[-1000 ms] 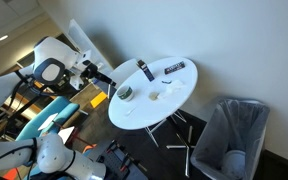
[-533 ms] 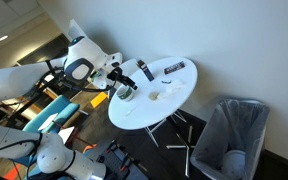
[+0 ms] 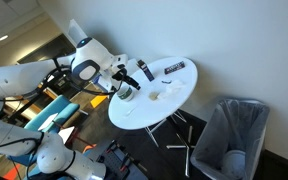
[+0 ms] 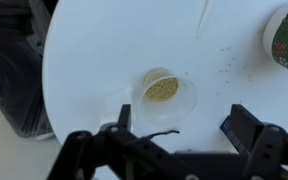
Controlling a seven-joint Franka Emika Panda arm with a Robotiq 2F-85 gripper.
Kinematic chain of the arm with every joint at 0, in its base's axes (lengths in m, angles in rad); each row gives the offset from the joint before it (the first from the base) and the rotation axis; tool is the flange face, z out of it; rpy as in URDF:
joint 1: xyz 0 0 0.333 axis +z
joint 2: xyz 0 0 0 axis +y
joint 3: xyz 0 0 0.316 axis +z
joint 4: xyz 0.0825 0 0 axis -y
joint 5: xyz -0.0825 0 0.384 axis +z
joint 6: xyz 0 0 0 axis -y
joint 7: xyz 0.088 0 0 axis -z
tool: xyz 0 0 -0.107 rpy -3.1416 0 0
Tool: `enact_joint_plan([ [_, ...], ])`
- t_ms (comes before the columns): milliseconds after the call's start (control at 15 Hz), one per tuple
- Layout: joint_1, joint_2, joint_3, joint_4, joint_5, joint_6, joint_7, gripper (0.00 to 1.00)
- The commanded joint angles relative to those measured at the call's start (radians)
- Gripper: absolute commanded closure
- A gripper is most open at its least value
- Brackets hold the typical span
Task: Pour the contents in the clear cup into the white and green mug
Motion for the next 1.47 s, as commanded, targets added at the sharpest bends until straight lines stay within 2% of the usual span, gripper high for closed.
enact_joint_plan([
  [0, -0.011, 0.169, 0.015, 0.103, 0.166, 0.041, -0.010, 0.00],
  [267, -0.052, 0.294, 0.058, 0.159, 0.228, 0.074, 0.006, 0.00],
  [600, -0.098, 0.376, 0.097, 0.194, 0.121, 0.081, 0.101, 0.00],
  [1000, -0.121, 0.414, 0.115, 0.223, 0.037, 0.086, 0.179, 0.02],
  [1067, -0.123, 0.420, 0.119, 0.228, 0.034, 0.087, 0.180, 0.26],
  [1200, -0.126, 0.426, 0.124, 0.236, 0.035, 0.087, 0.174, 0.30],
  [1400, -0.129, 0.433, 0.133, 0.242, 0.046, 0.087, 0.165, 0.54],
])
